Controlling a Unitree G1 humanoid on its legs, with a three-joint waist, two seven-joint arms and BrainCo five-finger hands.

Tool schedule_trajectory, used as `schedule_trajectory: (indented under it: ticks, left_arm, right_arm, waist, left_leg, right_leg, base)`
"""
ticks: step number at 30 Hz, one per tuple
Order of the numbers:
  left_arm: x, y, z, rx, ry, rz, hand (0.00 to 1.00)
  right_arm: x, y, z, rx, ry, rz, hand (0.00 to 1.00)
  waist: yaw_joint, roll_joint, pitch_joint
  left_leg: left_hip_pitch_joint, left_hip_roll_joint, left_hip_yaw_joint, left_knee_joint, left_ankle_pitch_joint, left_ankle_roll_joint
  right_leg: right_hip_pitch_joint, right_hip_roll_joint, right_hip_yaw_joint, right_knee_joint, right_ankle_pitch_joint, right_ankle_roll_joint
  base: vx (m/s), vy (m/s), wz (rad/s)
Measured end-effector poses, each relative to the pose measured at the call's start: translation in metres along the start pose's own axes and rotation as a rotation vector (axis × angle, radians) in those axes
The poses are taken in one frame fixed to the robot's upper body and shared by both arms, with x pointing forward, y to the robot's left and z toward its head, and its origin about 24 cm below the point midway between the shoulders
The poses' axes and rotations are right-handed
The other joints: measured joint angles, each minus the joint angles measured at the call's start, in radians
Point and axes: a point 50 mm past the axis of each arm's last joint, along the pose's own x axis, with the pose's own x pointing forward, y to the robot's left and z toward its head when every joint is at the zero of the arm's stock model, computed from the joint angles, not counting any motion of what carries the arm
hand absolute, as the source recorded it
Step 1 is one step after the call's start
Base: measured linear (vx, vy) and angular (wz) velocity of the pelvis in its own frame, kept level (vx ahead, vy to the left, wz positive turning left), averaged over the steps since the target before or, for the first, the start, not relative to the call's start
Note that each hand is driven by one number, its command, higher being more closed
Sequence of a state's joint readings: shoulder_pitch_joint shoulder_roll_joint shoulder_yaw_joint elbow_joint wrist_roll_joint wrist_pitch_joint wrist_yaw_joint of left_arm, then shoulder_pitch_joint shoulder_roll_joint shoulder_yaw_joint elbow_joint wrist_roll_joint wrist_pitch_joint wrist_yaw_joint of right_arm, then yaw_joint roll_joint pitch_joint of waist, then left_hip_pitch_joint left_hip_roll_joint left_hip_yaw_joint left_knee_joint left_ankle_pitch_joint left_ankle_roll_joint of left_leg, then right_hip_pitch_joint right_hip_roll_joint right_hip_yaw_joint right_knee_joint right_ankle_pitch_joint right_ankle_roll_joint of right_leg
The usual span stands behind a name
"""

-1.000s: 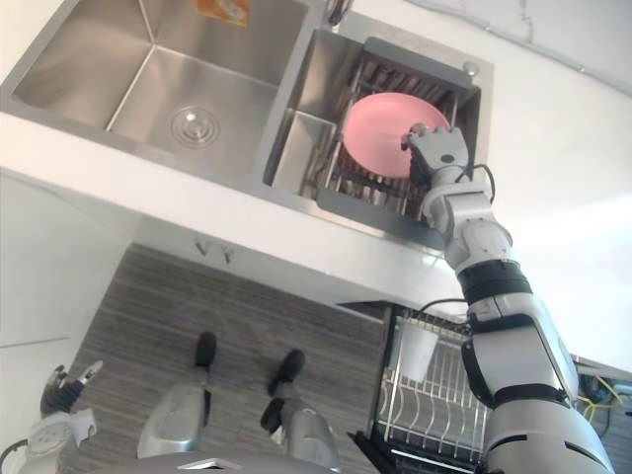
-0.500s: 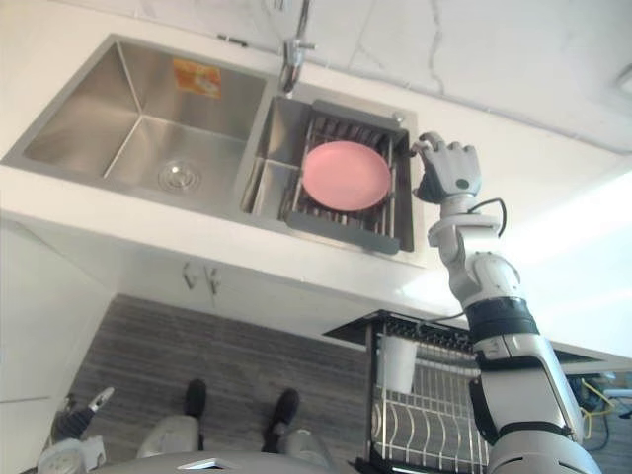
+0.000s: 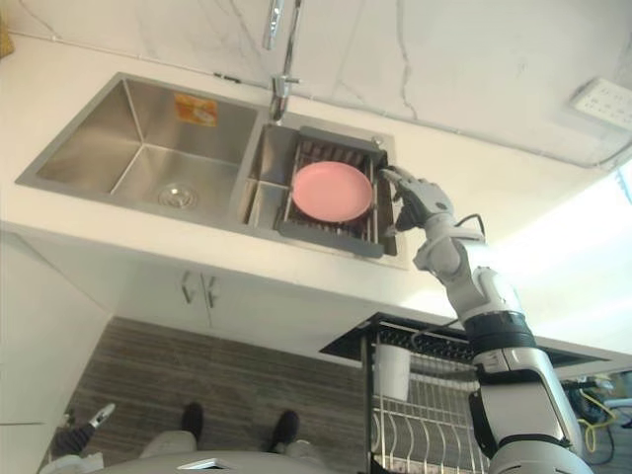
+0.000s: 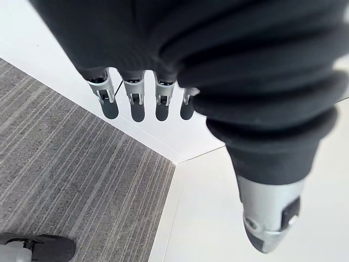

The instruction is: Walk over to the sink, pick up the cup, carry it to the dishwasher, place the cup inside the dishwasher, then close the dishwasher door

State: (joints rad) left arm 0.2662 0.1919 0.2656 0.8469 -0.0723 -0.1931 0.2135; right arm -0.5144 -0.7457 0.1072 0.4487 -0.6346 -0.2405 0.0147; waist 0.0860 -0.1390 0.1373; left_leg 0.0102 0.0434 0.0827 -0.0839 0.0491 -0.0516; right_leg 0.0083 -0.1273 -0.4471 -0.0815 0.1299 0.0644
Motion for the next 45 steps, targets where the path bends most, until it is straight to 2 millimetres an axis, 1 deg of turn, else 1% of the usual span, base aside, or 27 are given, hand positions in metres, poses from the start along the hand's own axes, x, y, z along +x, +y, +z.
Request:
schedule_trajectory:
  ticks: [7,10,13,17,21,23,24,26,30,32,34,36,38,39,42,45]
  left_arm:
    - [0.000,0.002,-0.001,0.014,0.000,0.005,0.00]
    - [0.000,0.003,0.000,0.014,-0.002,0.007,0.00]
    - [0.000,0.002,0.001,0.026,-0.010,0.004,0.00]
    - [0.001,0.003,0.003,0.021,-0.017,0.009,0.00]
    - [0.003,0.009,0.011,0.000,-0.044,0.033,0.00]
    - [0.005,0.012,0.016,0.005,-0.059,0.039,0.00]
    - [0.005,0.013,0.018,0.004,-0.066,0.041,0.00]
    - [0.007,0.020,0.022,-0.011,-0.078,0.063,0.00]
    - [0.008,0.026,0.025,-0.033,-0.083,0.085,0.00]
    - [0.009,0.028,0.028,-0.044,-0.090,0.088,0.00]
    - [0.010,0.027,0.029,-0.047,-0.094,0.086,0.00]
    - [0.010,0.027,0.030,-0.054,-0.093,0.087,0.00]
    - [0.010,0.027,0.031,-0.055,-0.100,0.086,0.00]
    - [0.010,0.027,0.036,-0.058,-0.120,0.084,0.00]
    - [0.012,0.030,0.043,-0.053,-0.143,0.086,0.00]
    - [0.013,0.032,0.044,-0.057,-0.143,0.085,0.00]
  right_arm:
    - [-0.001,0.006,0.002,-0.032,-0.008,0.049,0.00]
    - [-0.001,0.012,0.004,-0.041,-0.015,0.074,0.00]
    - [-0.007,0.021,0.000,-0.044,0.002,0.102,0.00]
    - [-0.007,0.022,-0.001,-0.045,0.019,0.093,0.00]
    - [-0.005,0.026,0.003,-0.020,0.028,0.059,0.00]
    - [-0.004,0.029,0.006,-0.009,0.030,0.033,0.00]
    - [-0.003,0.029,0.007,-0.018,0.031,0.027,0.00]
    - [0.002,0.020,0.009,-0.041,0.034,-0.022,0.00]
    - [0.012,0.014,0.012,-0.057,0.044,-0.047,0.00]
    - [0.015,0.010,0.012,-0.065,0.051,-0.056,0.00]
    - [0.021,0.005,0.014,-0.081,0.045,-0.065,0.00]
    - [0.023,0.006,0.014,-0.096,0.045,-0.055,0.00]
    - [0.025,0.002,0.016,-0.106,0.035,-0.059,0.00]
    - [0.027,-0.004,0.016,-0.114,0.033,-0.070,0.00]
    - [0.029,-0.010,0.015,-0.135,0.032,-0.069,0.00]
    - [0.029,-0.009,0.013,-0.138,0.041,-0.055,0.00]
  waist:
    - [0.002,-0.004,-0.003]
    - [0.004,-0.007,-0.006]
    - [0.016,-0.014,-0.010]
    - [0.022,-0.017,-0.009]
    - [0.033,-0.033,0.000]
    - [0.049,-0.047,0.009]
    - [0.054,-0.050,0.016]
    - [0.068,-0.060,0.035]
    - [0.082,-0.057,0.072]
    - [0.093,-0.056,0.081]
    - [0.096,-0.052,0.102]
    - [0.101,-0.050,0.105]
    - [0.103,-0.050,0.111]
    - [0.106,-0.050,0.127]
    - [0.114,-0.049,0.152]
    - [0.116,-0.050,0.153]
  left_leg:
    - [0.007,0.000,-0.003,0.000,0.000,0.000]
    - [0.004,0.000,-0.004,0.000,-0.001,-0.001]
    - [-0.006,-0.001,-0.006,0.000,-0.001,-0.001]
    - [-0.020,-0.001,-0.016,0.000,0.000,0.001]
    - [-0.032,0.000,-0.028,0.000,0.005,0.006]
    - [-0.047,-0.002,-0.029,0.002,0.007,0.008]
    - [-0.050,-0.002,-0.030,0.004,0.007,0.008]
    - [-0.063,-0.002,-0.032,0.005,0.009,0.009]
    - [-0.069,-0.001,-0.041,0.005,0.008,0.008]
    - [-0.094,-0.001,-0.046,0.006,0.014,0.007]
    - [-0.097,0.000,-0.048,0.007,0.020,0.008]
    - [-0.098,0.000,-0.051,0.007,0.019,0.007]
    - [-0.100,0.000,-0.053,0.007,0.018,0.007]
    - [-0.104,0.000,-0.053,0.016,0.013,0.007]
    - [-0.116,0.002,-0.052,0.034,0.002,0.007]
    - [-0.132,0.004,-0.048,0.036,0.003,0.007]
  right_leg:
    - [0.009,0.000,-0.003,0.000,0.000,0.000]
    - [0.006,0.000,-0.003,0.000,-0.001,0.001]
    - [-0.003,0.000,-0.003,0.000,-0.006,0.003]
    - [-0.012,0.000,-0.007,0.000,-0.006,0.003]
    - [-0.018,0.001,-0.018,0.000,-0.006,0.003]
    - [-0.032,-0.001,-0.018,0.000,-0.005,0.003]
    - [-0.035,-0.001,-0.019,0.001,-0.004,0.003]
    - [-0.047,-0.001,-0.021,0.001,-0.001,0.001]
    - [-0.049,-0.001,-0.027,0.001,-0.001,0.001]
    - [-0.078,0.000,-0.030,0.001,0.002,-0.002]
    - [-0.080,0.001,-0.031,0.001,0.004,-0.005]
    - [-0.080,0.001,-0.031,0.001,0.004,-0.005]
    - [-0.080,0.001,-0.031,0.001,0.005,-0.005]
    - [-0.080,0.001,-0.030,0.001,0.005,-0.005]
    - [-0.084,0.001,-0.027,0.001,0.005,-0.005]
    - [-0.103,0.003,-0.021,0.001,0.005,-0.006]
  base:
    - [0.00,0.000,0.00]
    - [0.00,0.000,0.00]
    - [0.00,0.000,0.00]
    - [0.03,0.005,0.07]
    - [0.03,0.003,0.09]
    - [0.03,0.011,0.02]
    - [0.03,0.018,0.04]
    - [0.03,0.013,0.04]
    - [0.01,0.010,0.06]
    - [0.04,0.013,0.07]
    - [0.06,0.012,0.04]
    - [0.04,0.015,0.05]
    - [0.04,0.023,0.04]
    - [0.00,0.000,0.00]
    - [0.00,0.000,0.00]
    - [0.03,0.018,-0.05]
